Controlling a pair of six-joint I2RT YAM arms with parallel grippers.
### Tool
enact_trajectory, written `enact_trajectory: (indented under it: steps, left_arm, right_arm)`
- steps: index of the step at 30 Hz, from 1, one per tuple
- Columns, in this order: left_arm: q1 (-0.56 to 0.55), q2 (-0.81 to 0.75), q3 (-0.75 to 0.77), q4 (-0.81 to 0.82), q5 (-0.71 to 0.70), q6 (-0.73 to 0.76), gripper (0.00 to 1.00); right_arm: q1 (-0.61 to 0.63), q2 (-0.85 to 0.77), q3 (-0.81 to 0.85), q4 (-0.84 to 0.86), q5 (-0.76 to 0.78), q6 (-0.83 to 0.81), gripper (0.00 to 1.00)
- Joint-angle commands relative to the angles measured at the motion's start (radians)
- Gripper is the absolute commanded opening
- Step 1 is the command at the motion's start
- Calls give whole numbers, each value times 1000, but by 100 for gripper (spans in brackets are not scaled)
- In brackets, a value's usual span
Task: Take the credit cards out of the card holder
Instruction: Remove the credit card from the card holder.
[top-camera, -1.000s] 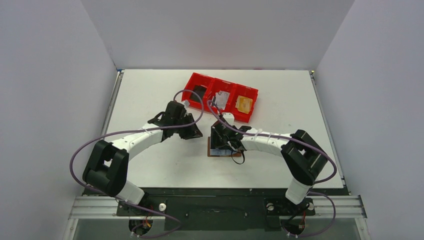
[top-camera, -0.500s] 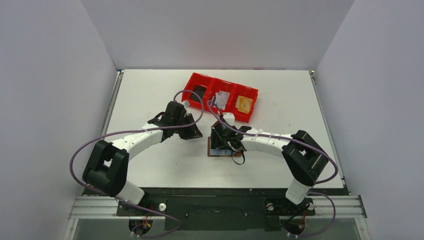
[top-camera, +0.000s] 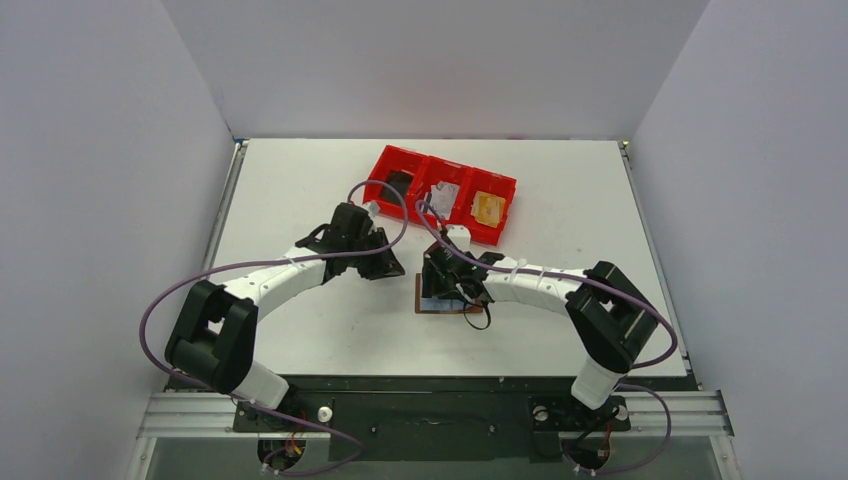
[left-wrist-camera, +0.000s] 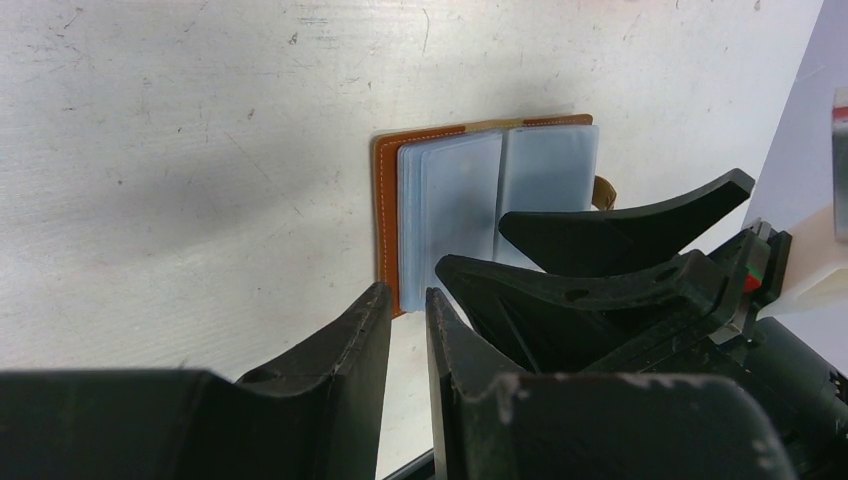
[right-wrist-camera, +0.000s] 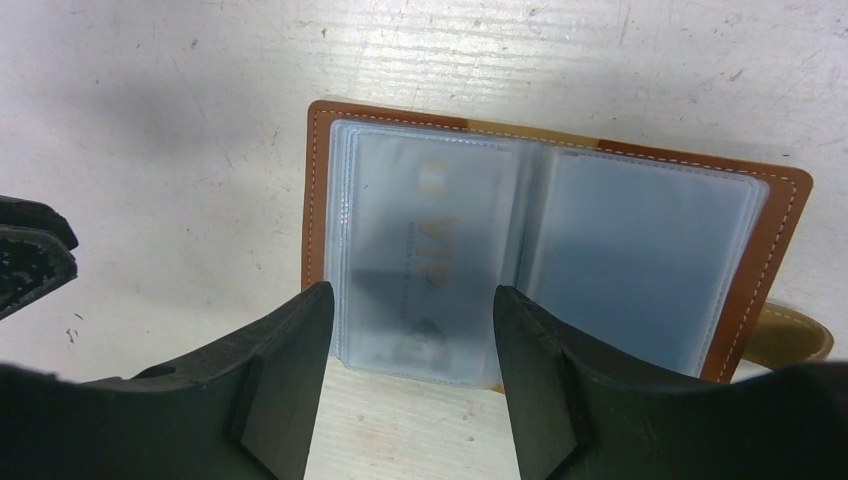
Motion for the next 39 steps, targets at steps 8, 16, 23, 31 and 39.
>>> enact_trajectory:
  steps: [8,16,23,31,39]
  left_arm:
    - [5,-20,-1,0,1,17,17]
    - [4,-14,-1,0,-1,16,17]
    - [0,-12,-15,-2,-7,15,17]
    - [-12,-4,-44,1,-18,13,18]
    - [-37,35,-29,5,-28,10,18]
  right_arm:
    - [-4,42,-37,71,-11,23,53]
    - [-3,55,-56,99,-27,19,26]
    - [3,76,-61,128,-69,0,10]
    - [-2,117,-84,147,-108,-13,0]
    - [-28,143,-142,222,-204,-3,0]
